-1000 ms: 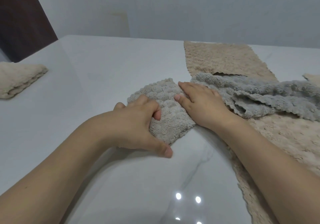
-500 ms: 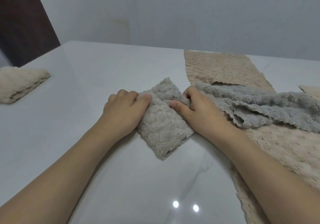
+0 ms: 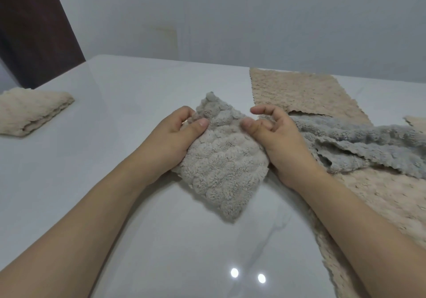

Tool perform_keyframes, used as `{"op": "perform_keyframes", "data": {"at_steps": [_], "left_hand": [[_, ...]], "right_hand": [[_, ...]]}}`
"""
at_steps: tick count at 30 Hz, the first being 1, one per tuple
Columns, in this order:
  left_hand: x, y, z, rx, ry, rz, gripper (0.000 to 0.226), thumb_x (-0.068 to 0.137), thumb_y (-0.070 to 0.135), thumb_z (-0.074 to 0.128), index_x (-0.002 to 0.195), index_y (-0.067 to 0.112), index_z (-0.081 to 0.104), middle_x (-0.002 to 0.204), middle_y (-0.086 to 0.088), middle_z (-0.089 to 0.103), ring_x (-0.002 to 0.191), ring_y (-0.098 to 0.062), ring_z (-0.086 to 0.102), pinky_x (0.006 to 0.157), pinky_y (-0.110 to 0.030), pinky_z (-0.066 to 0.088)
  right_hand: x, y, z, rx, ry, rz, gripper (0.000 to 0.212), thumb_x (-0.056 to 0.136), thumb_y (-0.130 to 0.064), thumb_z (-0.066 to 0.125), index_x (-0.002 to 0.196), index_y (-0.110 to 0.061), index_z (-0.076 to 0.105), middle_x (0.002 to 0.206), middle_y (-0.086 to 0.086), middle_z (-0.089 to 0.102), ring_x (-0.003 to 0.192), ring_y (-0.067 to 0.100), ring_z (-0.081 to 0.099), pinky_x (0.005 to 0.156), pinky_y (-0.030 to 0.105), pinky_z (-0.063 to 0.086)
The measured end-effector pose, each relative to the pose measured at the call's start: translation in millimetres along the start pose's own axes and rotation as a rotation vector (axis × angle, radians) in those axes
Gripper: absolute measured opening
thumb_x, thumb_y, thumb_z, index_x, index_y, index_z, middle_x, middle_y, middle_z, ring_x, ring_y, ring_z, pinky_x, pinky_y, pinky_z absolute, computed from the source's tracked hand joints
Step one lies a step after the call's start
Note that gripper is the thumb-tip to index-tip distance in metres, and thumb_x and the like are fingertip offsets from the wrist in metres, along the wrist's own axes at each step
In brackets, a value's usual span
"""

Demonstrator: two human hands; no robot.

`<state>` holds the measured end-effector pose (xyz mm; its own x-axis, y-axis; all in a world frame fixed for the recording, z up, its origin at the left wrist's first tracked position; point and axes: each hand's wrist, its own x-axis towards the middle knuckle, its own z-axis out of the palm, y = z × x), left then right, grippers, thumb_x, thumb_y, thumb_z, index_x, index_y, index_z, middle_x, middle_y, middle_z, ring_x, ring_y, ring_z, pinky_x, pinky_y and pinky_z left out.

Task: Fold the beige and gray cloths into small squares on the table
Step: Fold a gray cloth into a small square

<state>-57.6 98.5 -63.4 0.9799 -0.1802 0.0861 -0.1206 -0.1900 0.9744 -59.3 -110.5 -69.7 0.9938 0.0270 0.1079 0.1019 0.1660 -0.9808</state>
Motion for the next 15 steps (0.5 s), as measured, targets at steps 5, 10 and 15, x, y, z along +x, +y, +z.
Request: {"op": "perform_keyframes", "data": {"at_steps": [5, 10, 15], "left_hand": [[6, -9, 4, -0.019, 0.183, 0.059, 0.032, 0.097, 0.043, 0.055, 0.102, 0.011, 0.049, 0.084, -0.01, 0.061, 0.073, -0.021, 0.057, 0.071, -0.046, 0.053], [9, -12, 8, 0.158, 0.284, 0.097, 0.034, 0.097, 0.054, 0.047, 0.084, 0.023, 0.044, 0.073, 0.003, 0.052, 0.066, -0.013, 0.049, 0.067, -0.042, 0.045], [8, 2, 13, 0.116, 0.271, -0.032, 0.05, 0.102, 0.054, 0.035, 0.104, 0.016, 0.067, 0.1, 0.007, 0.07, 0.094, -0.007, 0.065, 0.088, -0.027, 0.049]], "right_hand": [[-1, -7, 10, 0.295, -0.049, 0.352, 0.046, 0.096, -0.038, 0.049, 0.131, -0.009, 0.054, 0.122, 0.013, 0.067, 0.113, 0.027, 0.064, 0.095, 0.045, 0.05], [-5, -3, 34, 0.278, 0.113, 0.422, 0.034, 0.098, -0.04, 0.051, 0.113, -0.013, 0.066, 0.104, 0.012, 0.074, 0.091, 0.028, 0.072, 0.074, 0.044, 0.059], [-3, 3, 45, -0.025, 0.324, 0.368, 0.049, 0.092, -0.052, 0.049, 0.121, -0.013, 0.048, 0.097, 0.015, 0.067, 0.073, 0.029, 0.065, 0.068, 0.036, 0.054]]}}
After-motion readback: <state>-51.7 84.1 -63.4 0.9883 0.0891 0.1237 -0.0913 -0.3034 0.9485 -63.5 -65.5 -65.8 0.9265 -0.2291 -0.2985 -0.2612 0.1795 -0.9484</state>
